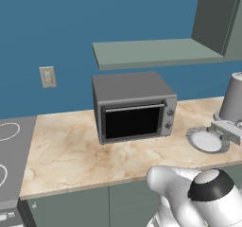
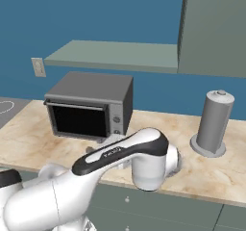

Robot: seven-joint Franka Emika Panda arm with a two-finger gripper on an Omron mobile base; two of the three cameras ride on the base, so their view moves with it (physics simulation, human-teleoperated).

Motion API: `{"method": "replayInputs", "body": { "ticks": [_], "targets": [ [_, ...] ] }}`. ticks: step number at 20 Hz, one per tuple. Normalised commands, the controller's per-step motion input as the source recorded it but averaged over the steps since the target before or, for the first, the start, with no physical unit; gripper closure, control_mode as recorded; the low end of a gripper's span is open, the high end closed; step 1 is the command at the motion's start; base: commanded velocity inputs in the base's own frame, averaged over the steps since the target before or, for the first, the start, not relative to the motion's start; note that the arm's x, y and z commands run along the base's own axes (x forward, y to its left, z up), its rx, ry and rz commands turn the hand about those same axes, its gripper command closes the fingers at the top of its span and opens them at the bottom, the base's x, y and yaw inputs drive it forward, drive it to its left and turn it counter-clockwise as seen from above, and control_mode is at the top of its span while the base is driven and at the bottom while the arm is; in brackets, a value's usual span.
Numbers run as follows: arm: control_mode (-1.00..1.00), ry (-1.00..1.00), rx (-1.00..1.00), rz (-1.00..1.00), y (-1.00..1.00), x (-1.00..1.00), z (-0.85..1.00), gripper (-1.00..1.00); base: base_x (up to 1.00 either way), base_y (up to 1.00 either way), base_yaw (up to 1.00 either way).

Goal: Pull the toaster oven rack outwards. Pick up the baguette from the plate and place it on the toaster oven rack. Close the toaster oven door fully and set the temperature to the lowest setting.

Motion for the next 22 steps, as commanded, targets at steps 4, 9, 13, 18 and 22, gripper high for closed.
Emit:
{"method": "replayInputs", "body": {
  "ticks": [4,9,13,18,22],
  "targets": [
    [-1.0,-0.61,0.0,0.0,0.43,-0.44,0.0,-1.0,0.0,0.0,0.0],
    [-1.0,-0.58,0.0,-0.03,0.18,-0.41,0.03,-1.0,0.0,0.0,0.0],
    [-1.0,-0.22,0.0,-0.01,0.0,-0.23,0.01,-1.0,0.0,0.0,0.0],
    [-1.0,-0.09,0.07,0.0,-0.05,0.0,0.02,-1.0,0.0,0.0,0.0],
    [-1.0,-0.07,0.0,0.0,-0.1,0.03,0.12,-1.0,0.0,0.0,0.0]
  ]
}}
